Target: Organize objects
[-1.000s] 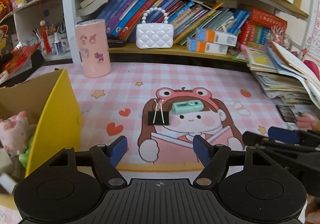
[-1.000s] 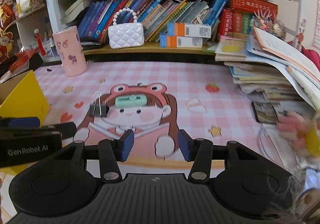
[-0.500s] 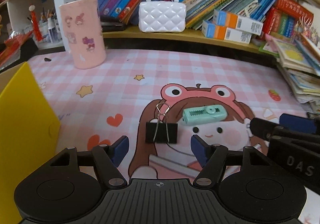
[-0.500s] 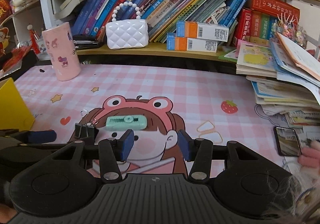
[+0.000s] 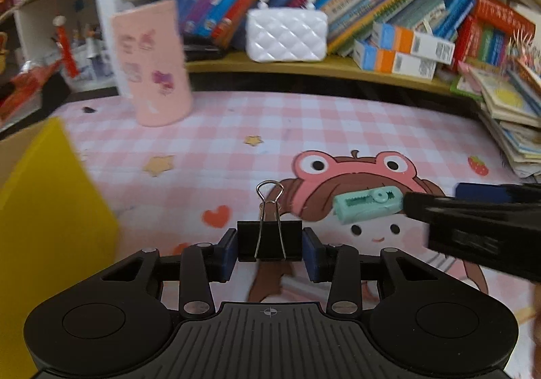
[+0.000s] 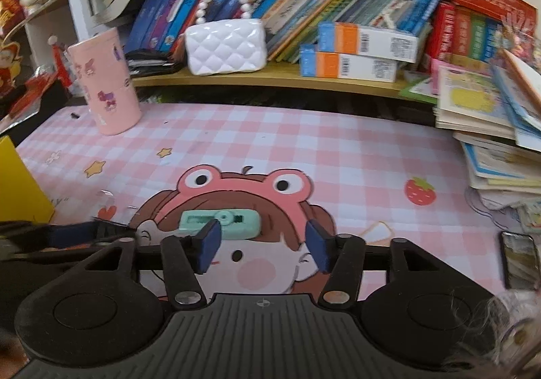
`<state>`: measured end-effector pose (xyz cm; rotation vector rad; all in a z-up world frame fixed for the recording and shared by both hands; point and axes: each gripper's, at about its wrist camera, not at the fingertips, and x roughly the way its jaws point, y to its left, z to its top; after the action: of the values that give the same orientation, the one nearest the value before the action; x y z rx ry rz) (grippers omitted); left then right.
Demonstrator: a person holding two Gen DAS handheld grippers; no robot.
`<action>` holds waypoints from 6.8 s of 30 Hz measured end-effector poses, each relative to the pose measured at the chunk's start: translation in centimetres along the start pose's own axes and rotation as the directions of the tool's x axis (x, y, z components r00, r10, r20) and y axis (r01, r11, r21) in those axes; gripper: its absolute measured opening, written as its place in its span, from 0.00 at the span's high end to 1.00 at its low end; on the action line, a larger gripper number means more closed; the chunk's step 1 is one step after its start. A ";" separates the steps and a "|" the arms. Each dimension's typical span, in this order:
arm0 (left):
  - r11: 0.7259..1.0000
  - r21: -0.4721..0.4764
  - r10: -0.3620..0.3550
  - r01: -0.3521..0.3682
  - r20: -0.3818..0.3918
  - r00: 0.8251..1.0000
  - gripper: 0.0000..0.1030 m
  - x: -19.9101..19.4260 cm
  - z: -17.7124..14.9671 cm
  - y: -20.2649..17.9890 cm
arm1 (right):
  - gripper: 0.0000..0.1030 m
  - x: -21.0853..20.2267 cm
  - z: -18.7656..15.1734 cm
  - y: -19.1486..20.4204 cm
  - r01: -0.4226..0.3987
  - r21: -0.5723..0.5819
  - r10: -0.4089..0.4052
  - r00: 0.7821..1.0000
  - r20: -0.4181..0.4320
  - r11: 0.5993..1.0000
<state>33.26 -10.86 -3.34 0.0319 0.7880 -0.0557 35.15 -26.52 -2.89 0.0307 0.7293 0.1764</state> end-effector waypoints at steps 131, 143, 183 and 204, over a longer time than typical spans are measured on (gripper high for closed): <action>0.985 -0.168 0.064 -0.045 0.112 0.992 0.27 -15.0 -5.4 23.4 | 0.25 -8.1 -3.1 31.6 -0.241 -0.432 0.234 0.970 -0.071 0.869; 0.995 -0.103 0.038 -0.009 0.280 0.959 0.11 -21.4 -4.7 20.1 | 0.25 -15.7 -5.0 23.7 -0.168 -0.212 0.187 0.979 0.076 0.963; 1.000 -0.012 0.020 -0.019 0.074 0.997 0.07 -26.2 -19.0 14.3 | 0.23 -26.7 -20.2 19.6 0.251 0.136 -0.256 0.966 0.022 0.958; 0.999 0.040 0.008 -0.014 0.148 0.989 0.06 -26.8 -19.0 13.0 | 0.18 -27.8 -20.1 20.2 0.269 0.126 -0.281 0.956 0.084 0.955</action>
<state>1.78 4.12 2.39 0.0699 0.6387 -0.0626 -1.58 -12.08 2.26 0.0455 0.6343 -0.1334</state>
